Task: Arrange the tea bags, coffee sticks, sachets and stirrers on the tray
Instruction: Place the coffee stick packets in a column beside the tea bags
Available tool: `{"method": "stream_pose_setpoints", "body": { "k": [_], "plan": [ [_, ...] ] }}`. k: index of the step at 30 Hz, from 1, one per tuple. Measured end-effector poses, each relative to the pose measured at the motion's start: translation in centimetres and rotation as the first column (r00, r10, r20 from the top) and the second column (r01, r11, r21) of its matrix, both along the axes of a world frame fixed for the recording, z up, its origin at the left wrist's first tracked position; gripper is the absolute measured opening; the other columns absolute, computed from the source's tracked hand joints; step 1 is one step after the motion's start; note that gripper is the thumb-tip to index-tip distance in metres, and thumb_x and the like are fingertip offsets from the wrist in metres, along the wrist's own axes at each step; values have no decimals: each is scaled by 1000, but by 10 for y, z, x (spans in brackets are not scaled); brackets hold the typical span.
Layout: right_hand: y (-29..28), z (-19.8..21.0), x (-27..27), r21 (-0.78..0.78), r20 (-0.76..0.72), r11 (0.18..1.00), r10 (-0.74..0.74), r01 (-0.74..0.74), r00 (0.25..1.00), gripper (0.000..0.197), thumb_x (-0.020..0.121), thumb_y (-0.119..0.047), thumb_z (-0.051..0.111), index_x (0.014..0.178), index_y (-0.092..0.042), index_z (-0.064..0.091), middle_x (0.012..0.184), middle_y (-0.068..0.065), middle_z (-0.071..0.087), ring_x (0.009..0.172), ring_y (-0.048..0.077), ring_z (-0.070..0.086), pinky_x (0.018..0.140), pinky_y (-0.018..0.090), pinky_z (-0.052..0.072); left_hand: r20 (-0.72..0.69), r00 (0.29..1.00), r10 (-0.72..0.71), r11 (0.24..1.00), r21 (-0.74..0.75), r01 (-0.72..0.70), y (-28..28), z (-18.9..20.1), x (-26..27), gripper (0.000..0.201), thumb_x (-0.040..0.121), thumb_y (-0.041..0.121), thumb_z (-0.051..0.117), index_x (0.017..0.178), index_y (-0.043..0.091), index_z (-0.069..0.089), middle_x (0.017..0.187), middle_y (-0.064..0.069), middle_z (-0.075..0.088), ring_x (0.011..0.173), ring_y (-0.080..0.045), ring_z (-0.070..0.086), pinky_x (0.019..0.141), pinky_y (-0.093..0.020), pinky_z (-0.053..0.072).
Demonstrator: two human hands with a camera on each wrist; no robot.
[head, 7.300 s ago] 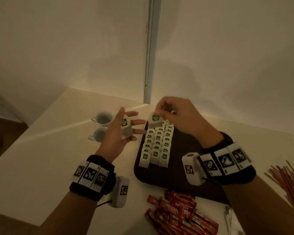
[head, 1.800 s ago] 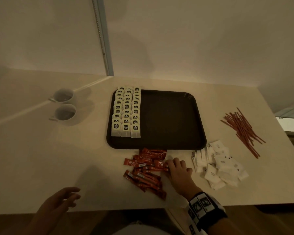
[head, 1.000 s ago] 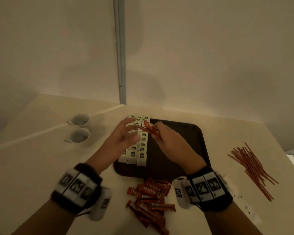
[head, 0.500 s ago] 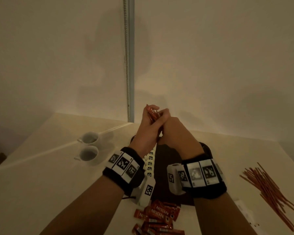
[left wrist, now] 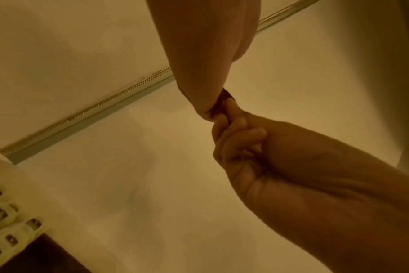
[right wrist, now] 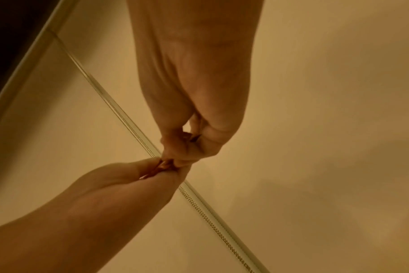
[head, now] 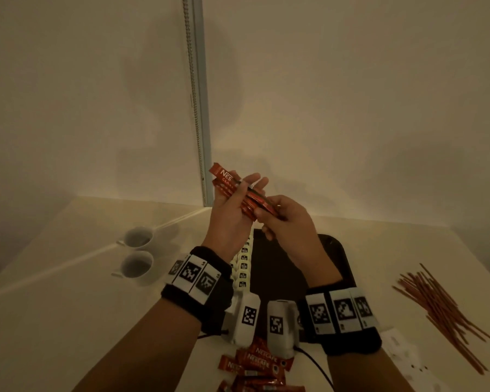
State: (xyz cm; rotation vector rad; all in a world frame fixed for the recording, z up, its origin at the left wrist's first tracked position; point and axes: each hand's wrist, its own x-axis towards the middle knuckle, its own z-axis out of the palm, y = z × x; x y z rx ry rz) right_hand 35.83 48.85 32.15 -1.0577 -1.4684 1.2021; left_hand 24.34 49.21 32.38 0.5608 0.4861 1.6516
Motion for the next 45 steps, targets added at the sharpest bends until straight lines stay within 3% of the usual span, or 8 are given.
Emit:
{"method": "stream_pose_setpoints", "body": {
  "k": [5,11,14,21,27,34,40,45],
  "plan": [
    [5,-9,-1,233,99,955,-210,183,973,33,77,-21,75,104,-21,55,93,-3,60,77,7,62,62,17,53,-42,999,-4,994,-108,-1,-4,-10,7,13,100,10,40,102,9,53,94,-7,68,95,-23,65,97,-42,47],
    [9,-14,6,386,285,922,-147,28,947,5,86,-16,66,91,-19,65,84,-18,61,77,0,62,63,15,52,-180,982,51,979,-183,-84,-2,-20,1,17,101,22,41,94,10,52,86,-6,58,77,-15,62,83,-34,52],
    [10,-15,6,422,369,906,-136,-35,919,11,93,-15,56,95,-12,67,80,-14,61,73,1,61,62,14,52,-240,967,80,976,-177,-124,-3,-24,-2,23,101,30,38,96,12,51,79,-2,62,71,-12,66,71,-29,56],
    [20,-14,15,160,219,982,-129,95,967,10,93,-13,55,91,-16,64,79,-10,63,59,-6,54,54,10,44,-256,965,56,956,-266,-126,-3,-30,-17,13,99,18,44,89,11,51,67,0,56,55,-11,59,65,-30,55],
    [20,-11,19,111,63,982,-159,151,985,13,86,-15,66,96,-7,64,80,8,66,60,0,57,55,11,46,-539,842,-7,955,-254,-155,-5,-37,-17,4,85,16,67,83,15,63,50,4,48,42,-7,42,52,-25,46],
    [19,-5,20,141,0,974,-182,180,983,14,83,-15,69,94,-7,69,81,7,68,62,3,61,56,12,48,-218,958,-188,902,-423,81,-10,-47,-12,24,76,22,68,97,11,65,74,-1,70,43,-4,50,50,-19,51],
    [21,-10,22,166,104,960,-244,225,964,8,84,-16,68,92,-13,67,74,6,66,56,3,59,51,11,47,-172,955,-243,857,-499,128,-11,-57,-7,21,83,19,66,103,10,68,90,-6,73,44,-4,51,52,-20,53],
    [25,-21,28,9,107,974,-228,228,968,9,84,-14,69,91,-9,68,78,6,67,54,2,62,54,12,49,-275,944,-183,859,-511,18,-9,-57,-9,23,85,18,67,105,7,66,72,1,71,44,-5,50,50,-20,51]
  ]
}}
